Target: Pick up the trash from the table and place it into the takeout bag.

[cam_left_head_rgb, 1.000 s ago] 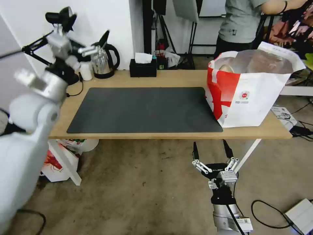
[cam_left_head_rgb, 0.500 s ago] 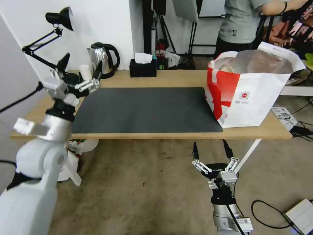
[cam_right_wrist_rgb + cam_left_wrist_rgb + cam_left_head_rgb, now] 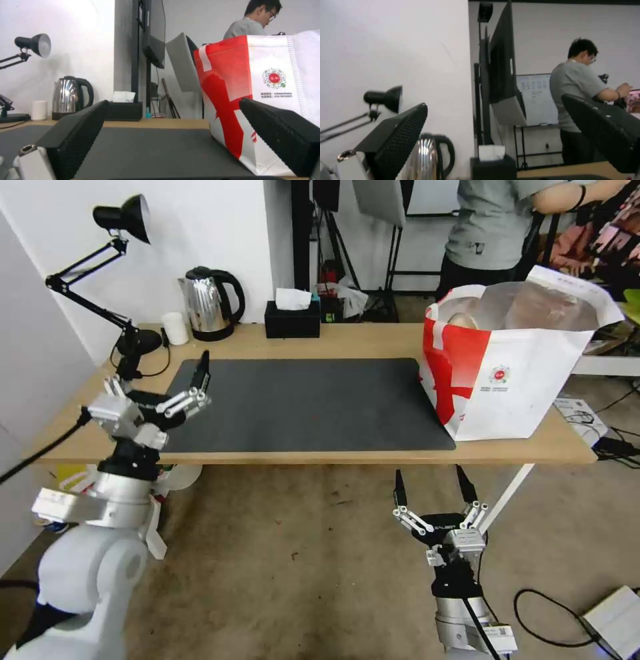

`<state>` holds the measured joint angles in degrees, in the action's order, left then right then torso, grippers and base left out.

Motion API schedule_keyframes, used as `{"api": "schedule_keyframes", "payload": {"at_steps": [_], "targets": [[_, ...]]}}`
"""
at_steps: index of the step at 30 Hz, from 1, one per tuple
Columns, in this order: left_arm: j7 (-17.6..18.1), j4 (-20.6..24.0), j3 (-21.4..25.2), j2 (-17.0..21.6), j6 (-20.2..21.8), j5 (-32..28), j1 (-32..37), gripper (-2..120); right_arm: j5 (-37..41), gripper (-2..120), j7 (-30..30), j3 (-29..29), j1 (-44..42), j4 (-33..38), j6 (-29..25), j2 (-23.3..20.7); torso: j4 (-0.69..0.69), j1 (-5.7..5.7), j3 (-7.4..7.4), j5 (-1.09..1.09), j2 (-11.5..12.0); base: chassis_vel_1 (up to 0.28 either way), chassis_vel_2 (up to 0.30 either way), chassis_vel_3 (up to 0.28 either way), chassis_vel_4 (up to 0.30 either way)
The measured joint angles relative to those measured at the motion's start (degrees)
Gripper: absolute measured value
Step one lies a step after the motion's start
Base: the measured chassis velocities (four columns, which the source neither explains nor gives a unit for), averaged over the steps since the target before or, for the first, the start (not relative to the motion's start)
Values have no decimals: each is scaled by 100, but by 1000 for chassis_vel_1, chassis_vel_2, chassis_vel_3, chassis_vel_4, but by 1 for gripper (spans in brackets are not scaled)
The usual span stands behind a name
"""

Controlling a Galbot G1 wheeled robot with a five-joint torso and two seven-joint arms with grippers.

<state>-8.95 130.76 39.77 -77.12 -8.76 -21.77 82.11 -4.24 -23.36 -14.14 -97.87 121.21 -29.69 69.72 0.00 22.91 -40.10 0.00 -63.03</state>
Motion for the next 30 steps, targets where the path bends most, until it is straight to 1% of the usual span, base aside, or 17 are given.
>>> {"api": "schedule_keyframes", "payload": {"at_steps": [3, 4, 8, 9, 13, 14, 17, 21, 30], "targets": [[5, -116, -123, -231, -186, 219, 162, 100, 0, 100, 0, 0, 0, 0, 0, 0, -1, 0, 0, 0, 0, 0, 0, 0, 0], [5, -116, -123, -231, -186, 219, 162, 100, 0, 100, 0, 0, 0, 0, 0, 0, -1, 0, 0, 0, 0, 0, 0, 0, 0], [4, -332, -263, -553, -524, 434, 408, 100, 0, 100, 0, 0, 0, 0, 0, 0, -1, 0, 0, 0, 0, 0, 0, 0, 0], [4, -332, -263, -553, -524, 434, 408, 100, 0, 100, 0, 0, 0, 0, 0, 0, -1, 0, 0, 0, 0, 0, 0, 0, 0], [-6, -384, -356, -786, -741, 546, 663, 100, 0, 100, 0, 0, 0, 0, 0, 0, -1, 0, 0, -1, 0, 0, 0, 0, 0], [-6, -384, -356, -786, -741, 546, 663, 100, 0, 100, 0, 0, 0, 0, 0, 0, -1, 0, 0, -1, 0, 0, 0, 0, 0], [-16, -265, -359, -932, -823, 599, 864, 100, 0, 100, 0, 0, 0, 0, 0, 0, 0, 0, 0, -1, 0, 0, 0, 0, 0], [-49, -189, -357, -1025, -947, 706, 1071, 100, 0, 100, 0, 0, 0, 0, 0, 0, 0, 1, 0, -1, 0, 0, 0, 0, 0], [-391, -287, -306, -1094, -1210, 738, 1353, 100, 0, 100, 0, 0, 0, 0, 0, 0, 0, 1, 0, 0, 0, 0, 0, 0, 0]]}}
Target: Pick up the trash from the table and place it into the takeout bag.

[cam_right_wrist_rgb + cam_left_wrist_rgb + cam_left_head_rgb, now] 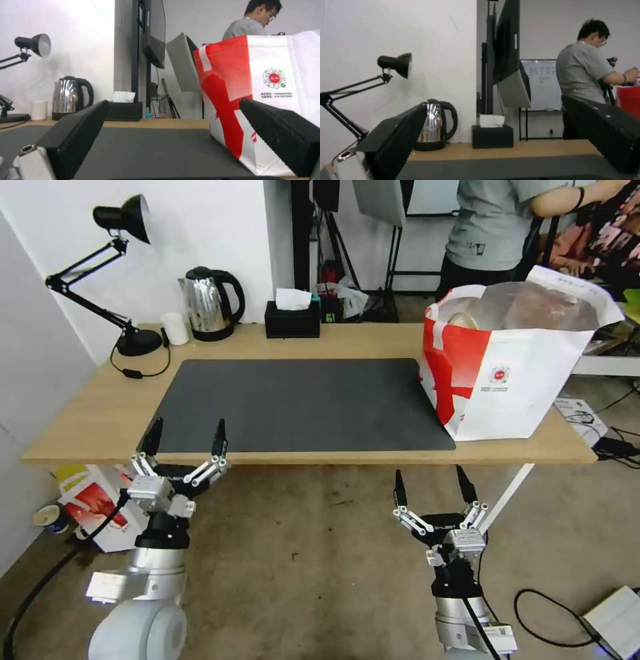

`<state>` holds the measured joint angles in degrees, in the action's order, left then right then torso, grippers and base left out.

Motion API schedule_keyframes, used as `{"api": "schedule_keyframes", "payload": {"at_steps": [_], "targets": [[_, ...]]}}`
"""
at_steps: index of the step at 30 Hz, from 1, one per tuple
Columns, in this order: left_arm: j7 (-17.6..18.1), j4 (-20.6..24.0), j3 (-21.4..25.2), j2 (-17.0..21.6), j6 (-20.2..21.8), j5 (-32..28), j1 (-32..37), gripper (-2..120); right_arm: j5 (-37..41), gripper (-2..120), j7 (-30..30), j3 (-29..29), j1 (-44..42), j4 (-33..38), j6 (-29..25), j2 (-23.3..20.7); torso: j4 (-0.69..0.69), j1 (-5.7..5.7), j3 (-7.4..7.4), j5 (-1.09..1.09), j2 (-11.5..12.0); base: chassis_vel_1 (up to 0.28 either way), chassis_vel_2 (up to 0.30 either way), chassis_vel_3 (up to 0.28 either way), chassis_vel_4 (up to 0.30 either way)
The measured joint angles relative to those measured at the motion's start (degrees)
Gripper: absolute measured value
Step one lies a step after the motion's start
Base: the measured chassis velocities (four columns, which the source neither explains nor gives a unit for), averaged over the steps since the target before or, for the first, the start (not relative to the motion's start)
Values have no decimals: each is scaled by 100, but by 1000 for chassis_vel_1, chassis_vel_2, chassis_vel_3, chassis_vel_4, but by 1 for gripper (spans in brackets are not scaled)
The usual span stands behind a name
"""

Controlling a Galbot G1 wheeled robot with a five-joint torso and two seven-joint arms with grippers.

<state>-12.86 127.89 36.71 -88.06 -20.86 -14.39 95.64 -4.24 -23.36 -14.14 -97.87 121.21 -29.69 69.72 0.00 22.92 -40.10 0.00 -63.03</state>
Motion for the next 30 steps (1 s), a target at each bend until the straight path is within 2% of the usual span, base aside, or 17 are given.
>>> {"api": "schedule_keyframes", "payload": {"at_steps": [11, 26, 30], "targets": [[-400, -144, -73, -25, -265, 7, 286, 100, 0, 100, 0, 0, 0, 0, 0, 0, 0, 0, 0, 0, 0, 0, 0, 0, 0], [-455, -21, -115, -134, -434, 109, 550, 100, 0, 100, 0, 0, 0, 0, 0, 0, -1, 0, 0, 0, 0, 0, 0, 0, 0], [-460, -167, -135, -241, -599, 147, 647, 100, 0, 100, 0, 0, 0, 0, 0, 0, 0, 0, 0, 0, 1, 0, 0, 0, 0]]}}
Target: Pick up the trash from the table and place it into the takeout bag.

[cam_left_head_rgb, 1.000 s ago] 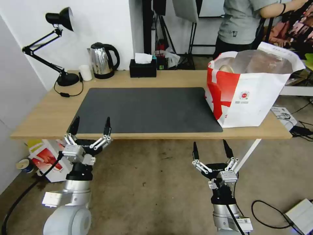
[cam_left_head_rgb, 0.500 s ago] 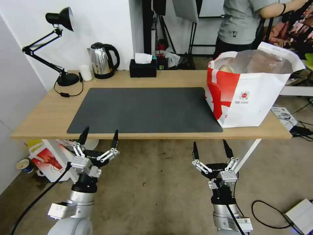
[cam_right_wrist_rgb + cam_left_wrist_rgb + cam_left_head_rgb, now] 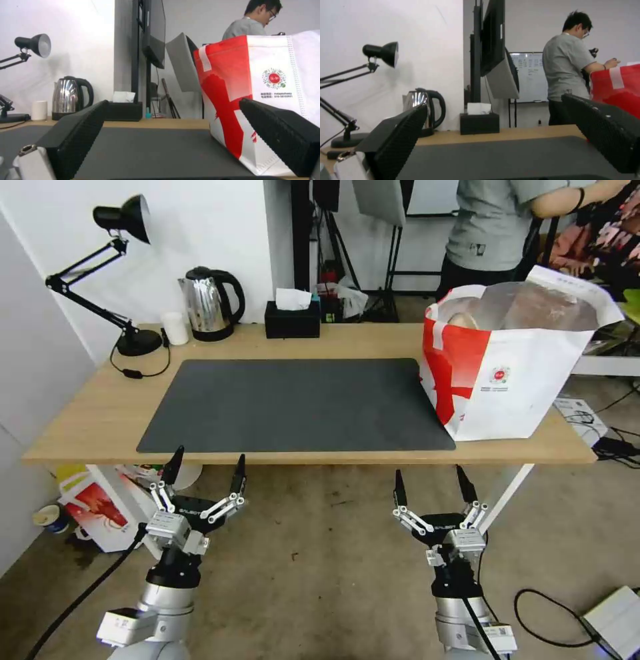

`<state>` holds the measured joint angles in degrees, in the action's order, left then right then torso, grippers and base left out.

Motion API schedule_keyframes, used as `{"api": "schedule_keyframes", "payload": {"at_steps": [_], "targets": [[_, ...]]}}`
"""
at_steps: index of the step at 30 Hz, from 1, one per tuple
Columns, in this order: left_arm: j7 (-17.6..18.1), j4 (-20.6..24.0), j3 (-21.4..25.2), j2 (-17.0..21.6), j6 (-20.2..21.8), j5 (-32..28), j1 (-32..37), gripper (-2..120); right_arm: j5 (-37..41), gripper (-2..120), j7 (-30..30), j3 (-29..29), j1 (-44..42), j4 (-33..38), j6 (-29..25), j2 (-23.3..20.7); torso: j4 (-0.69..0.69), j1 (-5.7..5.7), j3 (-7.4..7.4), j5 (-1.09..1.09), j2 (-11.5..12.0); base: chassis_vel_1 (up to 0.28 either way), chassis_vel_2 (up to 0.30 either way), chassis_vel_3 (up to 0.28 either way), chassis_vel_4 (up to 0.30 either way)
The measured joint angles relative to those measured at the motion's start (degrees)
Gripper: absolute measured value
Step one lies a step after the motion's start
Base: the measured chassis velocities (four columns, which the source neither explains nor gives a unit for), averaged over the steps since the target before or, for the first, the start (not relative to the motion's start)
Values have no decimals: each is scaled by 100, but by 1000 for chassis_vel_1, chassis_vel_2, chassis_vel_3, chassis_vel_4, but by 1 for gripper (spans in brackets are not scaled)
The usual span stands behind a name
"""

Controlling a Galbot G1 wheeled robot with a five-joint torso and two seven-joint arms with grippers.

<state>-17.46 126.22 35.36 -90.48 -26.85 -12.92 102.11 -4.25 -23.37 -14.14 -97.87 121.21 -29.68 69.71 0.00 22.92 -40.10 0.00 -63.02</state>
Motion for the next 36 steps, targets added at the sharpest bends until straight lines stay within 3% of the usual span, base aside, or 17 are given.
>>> {"api": "schedule_keyframes", "payload": {"at_steps": [12, 19, 36], "targets": [[139, -315, -39, -83, -226, 91, 16, 100, 0, 100, 0, 0, 0, 0, 0, 0, 0, 0, 0, 0, 0, 0, 0, 0, 0], [323, -563, -24, -82, -635, 256, -68, 100, 0, 100, 0, 0, 0, 0, 0, 0, 0, 0, 0, 0, 0, 0, 0, 0, 0], [201, -576, -40, -77, -763, 214, -9, 100, 0, 100, 0, 0, 0, 0, 0, 0, 0, 0, 0, 0, 0, 0, 0, 0, 0]]}}
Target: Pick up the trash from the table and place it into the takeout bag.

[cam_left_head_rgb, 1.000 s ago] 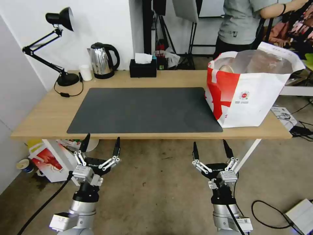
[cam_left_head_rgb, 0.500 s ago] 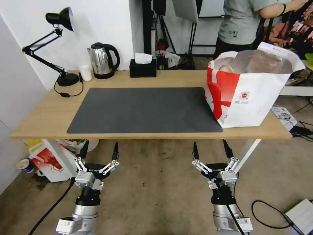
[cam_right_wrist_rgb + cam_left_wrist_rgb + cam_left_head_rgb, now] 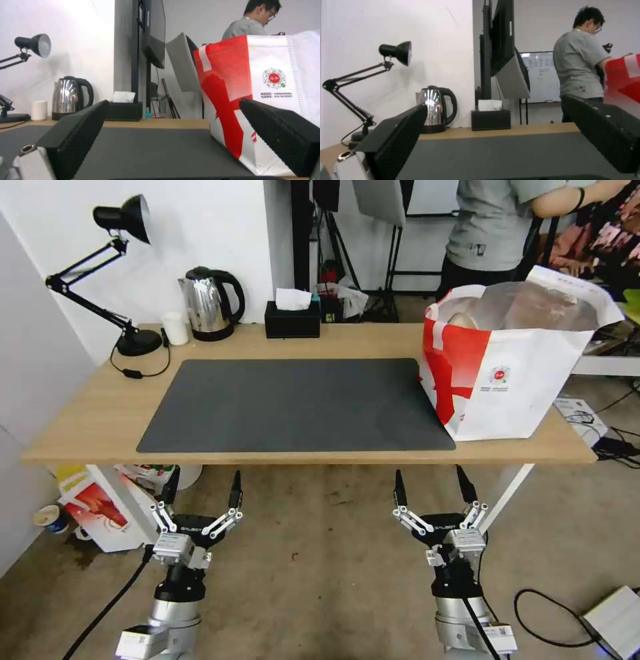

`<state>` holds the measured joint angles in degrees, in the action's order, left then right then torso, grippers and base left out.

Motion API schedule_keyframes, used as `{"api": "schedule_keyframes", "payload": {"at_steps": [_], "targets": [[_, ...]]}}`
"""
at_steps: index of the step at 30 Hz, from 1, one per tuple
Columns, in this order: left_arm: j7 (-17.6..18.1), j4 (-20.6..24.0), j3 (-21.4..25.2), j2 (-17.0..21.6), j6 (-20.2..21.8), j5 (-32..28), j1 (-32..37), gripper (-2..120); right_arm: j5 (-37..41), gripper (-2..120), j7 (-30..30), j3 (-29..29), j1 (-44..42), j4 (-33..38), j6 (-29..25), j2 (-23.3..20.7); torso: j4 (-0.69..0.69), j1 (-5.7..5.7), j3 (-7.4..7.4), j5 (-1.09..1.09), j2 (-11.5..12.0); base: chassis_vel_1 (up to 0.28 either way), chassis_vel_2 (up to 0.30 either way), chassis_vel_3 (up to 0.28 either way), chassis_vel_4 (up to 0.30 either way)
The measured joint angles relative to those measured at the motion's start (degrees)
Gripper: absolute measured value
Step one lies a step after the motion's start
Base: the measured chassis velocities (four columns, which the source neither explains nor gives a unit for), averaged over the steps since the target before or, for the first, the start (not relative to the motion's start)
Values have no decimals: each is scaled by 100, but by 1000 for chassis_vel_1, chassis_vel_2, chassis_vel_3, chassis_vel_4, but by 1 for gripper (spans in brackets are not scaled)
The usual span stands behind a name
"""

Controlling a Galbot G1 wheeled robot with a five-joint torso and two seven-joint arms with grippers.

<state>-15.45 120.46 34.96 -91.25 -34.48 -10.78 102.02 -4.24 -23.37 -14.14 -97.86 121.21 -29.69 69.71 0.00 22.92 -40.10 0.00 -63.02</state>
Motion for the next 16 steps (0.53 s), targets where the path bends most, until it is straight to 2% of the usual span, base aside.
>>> {"api": "schedule_keyframes", "payload": {"at_steps": [16], "targets": [[-114, 9, 27, 3, -53, -30, 28, 100, 0, 100, 0, 0, 0, 0, 0, 0, 0, 0, 0, 0, 0, 0, 0, 0, 0]]}}
